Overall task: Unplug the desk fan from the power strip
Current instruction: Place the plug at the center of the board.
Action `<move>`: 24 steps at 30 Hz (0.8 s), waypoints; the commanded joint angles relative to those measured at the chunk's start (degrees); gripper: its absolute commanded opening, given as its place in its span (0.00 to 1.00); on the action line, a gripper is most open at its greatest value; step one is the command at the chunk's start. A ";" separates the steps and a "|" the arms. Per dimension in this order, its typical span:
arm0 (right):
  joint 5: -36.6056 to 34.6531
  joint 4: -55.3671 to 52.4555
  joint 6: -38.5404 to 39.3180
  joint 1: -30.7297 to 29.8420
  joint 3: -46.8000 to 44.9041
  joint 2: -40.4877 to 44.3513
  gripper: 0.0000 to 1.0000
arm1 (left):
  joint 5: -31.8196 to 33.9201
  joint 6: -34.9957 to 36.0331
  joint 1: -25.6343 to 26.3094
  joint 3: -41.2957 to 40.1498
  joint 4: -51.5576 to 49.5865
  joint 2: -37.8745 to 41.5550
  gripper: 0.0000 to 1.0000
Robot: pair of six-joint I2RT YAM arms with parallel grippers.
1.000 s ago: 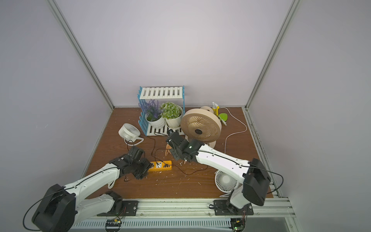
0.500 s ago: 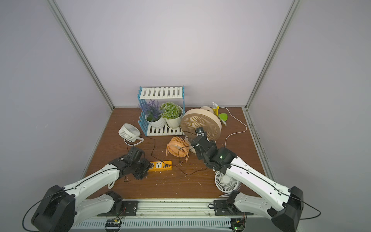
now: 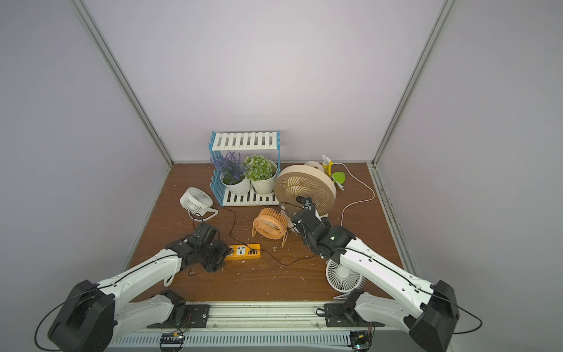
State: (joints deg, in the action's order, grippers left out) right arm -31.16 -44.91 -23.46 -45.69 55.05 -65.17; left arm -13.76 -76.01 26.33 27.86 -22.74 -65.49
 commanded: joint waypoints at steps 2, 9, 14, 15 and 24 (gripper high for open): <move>3.88 7.48 1.21 -0.92 3.55 -4.03 0.00 | 2.38 0.26 -0.49 -2.41 -6.35 -2.82 0.59; 9.74 8.03 3.23 -1.07 7.71 -11.22 0.42 | 2.42 0.56 -0.49 -1.99 -6.66 -3.07 0.59; 13.67 5.14 4.74 -1.07 9.83 -5.19 0.67 | 2.55 0.64 -0.49 -1.84 -7.10 -3.06 0.60; 15.74 4.90 5.60 -1.07 10.47 -4.18 0.67 | 2.46 0.64 -0.49 -1.84 -7.04 -3.27 0.60; 32.22 6.38 7.45 -4.71 13.96 -12.35 0.58 | 2.20 0.64 -0.49 -1.76 -7.05 -3.76 0.60</move>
State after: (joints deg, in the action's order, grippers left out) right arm -6.28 -38.96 -16.86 -48.23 68.90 -73.73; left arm -13.98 -75.55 26.33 28.82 -22.98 -66.83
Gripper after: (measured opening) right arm 0.592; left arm 0.599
